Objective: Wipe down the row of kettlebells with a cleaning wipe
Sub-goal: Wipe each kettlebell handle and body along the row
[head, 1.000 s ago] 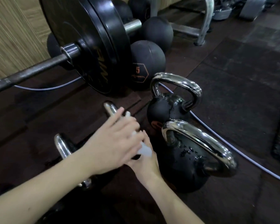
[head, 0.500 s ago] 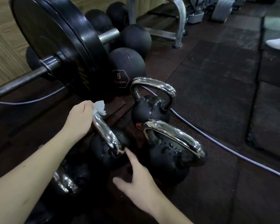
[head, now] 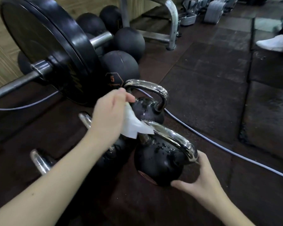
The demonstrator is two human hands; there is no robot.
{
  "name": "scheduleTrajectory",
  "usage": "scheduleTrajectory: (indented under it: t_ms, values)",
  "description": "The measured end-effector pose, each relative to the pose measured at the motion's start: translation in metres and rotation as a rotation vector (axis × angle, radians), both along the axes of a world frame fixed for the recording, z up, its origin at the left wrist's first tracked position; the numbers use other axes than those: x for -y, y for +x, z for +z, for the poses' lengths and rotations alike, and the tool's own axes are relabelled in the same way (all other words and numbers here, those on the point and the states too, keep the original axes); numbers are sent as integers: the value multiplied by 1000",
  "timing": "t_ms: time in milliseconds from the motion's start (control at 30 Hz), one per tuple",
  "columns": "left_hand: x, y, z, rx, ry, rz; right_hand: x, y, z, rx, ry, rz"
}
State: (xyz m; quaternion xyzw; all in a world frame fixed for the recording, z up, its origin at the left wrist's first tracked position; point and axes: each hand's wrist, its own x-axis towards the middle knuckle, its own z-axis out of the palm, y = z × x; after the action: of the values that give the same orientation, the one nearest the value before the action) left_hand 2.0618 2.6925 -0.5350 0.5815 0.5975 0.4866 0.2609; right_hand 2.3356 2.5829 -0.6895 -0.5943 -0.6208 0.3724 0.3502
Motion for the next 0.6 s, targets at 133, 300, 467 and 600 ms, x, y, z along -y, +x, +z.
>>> scheduleTrajectory:
  t_ms: [133,300,467,600]
  values:
    - [13,38,-24,-32,-97,-136,-29,-14,-10,-25,-72,146]
    - [17,30,-44,-296,-158,-275,-38,-21,-33,-41,-113,95]
    - [21,48,-42,-184,-142,-255,-38,-23,-35,-100,-119,115]
    - [30,72,-32,-452,81,-370,-41,-23,-35,-125,-121,92]
